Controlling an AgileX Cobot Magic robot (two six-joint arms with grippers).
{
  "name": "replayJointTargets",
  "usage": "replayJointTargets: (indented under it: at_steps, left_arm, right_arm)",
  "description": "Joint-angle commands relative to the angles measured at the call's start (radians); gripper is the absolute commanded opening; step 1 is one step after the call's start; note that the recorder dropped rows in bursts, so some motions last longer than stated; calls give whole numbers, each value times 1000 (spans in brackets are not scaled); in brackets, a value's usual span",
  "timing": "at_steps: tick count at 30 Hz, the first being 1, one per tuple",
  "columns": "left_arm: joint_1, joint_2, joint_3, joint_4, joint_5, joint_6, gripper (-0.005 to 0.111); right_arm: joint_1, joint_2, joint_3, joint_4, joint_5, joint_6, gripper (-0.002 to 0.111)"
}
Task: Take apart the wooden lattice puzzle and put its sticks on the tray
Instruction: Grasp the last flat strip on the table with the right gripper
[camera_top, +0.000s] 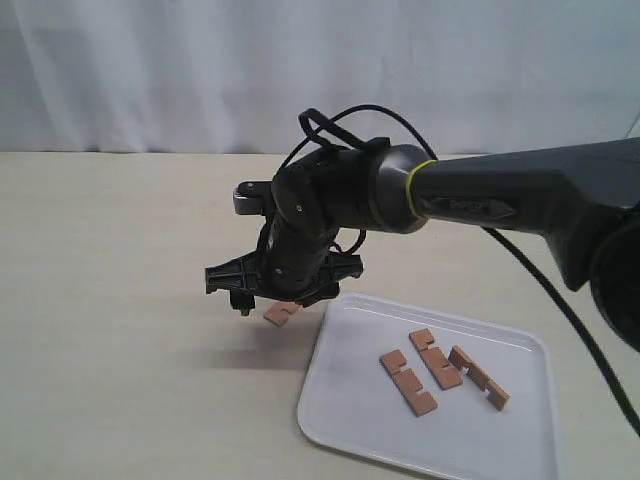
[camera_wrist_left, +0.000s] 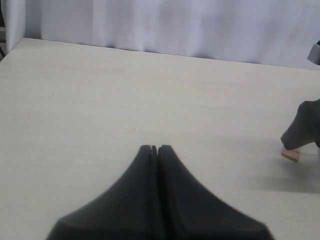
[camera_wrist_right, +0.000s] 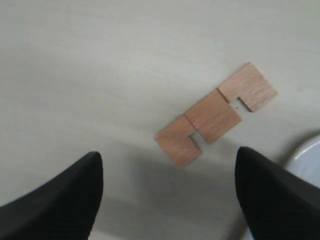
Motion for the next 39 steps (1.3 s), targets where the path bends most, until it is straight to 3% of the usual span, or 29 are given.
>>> replayJointTargets:
  at_steps: [1,9,21,30,32,39]
  left_arm:
    - [1,-1,2,0,-2,1,0]
    - [1,-1,2,0,-2,1,0]
    - [1,-1,2,0,-2,1,0]
    - [1,-1,2,0,-2,1,0]
    - [1,-1,2,0,-2,1,0]
    - [1,-1,2,0,-2,1,0]
  right_arm:
    - [2,31,-18,-40,2,67,69]
    - [2,44,-18,-118,-16,83,69]
    - [0,91,-18,-329,-95,287,69]
    - [0,118,-18,-334,-133,303,69]
    - [0,120,-18,-334,-137,303,64]
    - [0,120,-18,-334,-139,307,19]
